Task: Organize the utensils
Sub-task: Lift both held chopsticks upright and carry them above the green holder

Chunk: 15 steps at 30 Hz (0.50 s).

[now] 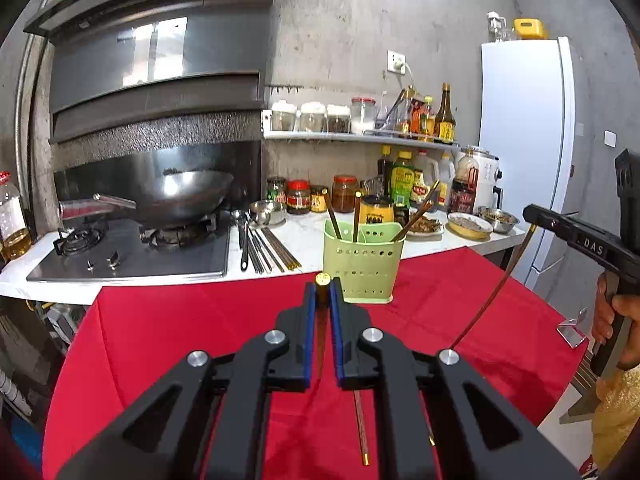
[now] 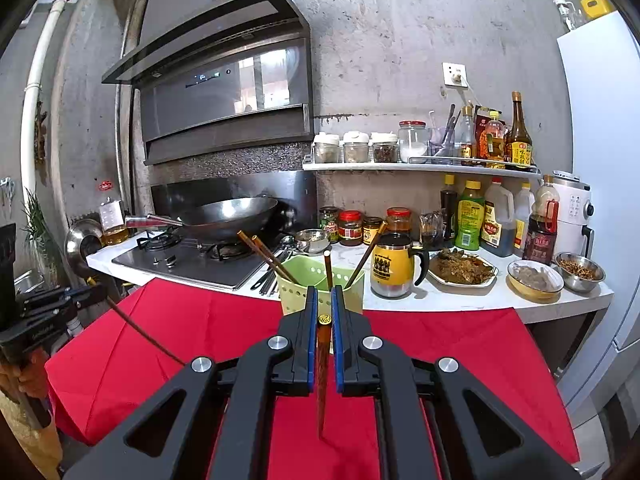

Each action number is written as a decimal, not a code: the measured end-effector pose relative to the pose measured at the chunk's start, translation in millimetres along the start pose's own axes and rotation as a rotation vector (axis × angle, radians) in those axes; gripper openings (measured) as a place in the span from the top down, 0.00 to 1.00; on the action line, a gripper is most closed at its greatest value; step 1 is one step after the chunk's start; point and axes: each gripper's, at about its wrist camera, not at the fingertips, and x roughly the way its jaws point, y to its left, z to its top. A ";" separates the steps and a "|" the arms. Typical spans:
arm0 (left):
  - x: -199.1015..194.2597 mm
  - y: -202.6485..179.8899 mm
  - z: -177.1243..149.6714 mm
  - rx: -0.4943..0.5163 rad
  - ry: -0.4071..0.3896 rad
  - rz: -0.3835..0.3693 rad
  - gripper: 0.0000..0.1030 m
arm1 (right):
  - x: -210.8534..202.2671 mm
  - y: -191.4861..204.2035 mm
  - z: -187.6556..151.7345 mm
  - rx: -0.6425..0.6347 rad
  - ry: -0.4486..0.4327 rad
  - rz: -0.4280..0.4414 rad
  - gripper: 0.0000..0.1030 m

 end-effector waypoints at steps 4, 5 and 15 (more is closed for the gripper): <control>1.5 2.8 7.6 -0.002 0.014 0.013 0.93 | 8.5 -0.8 5.0 -0.002 0.005 -0.001 0.93; 1.0 3.1 9.0 -0.001 0.012 0.011 0.93 | 9.5 -0.8 5.2 -0.003 0.003 -0.001 0.93; 12.1 0.7 10.6 0.000 0.015 -0.005 0.93 | 19.3 0.8 7.5 -0.010 -0.003 -0.008 0.93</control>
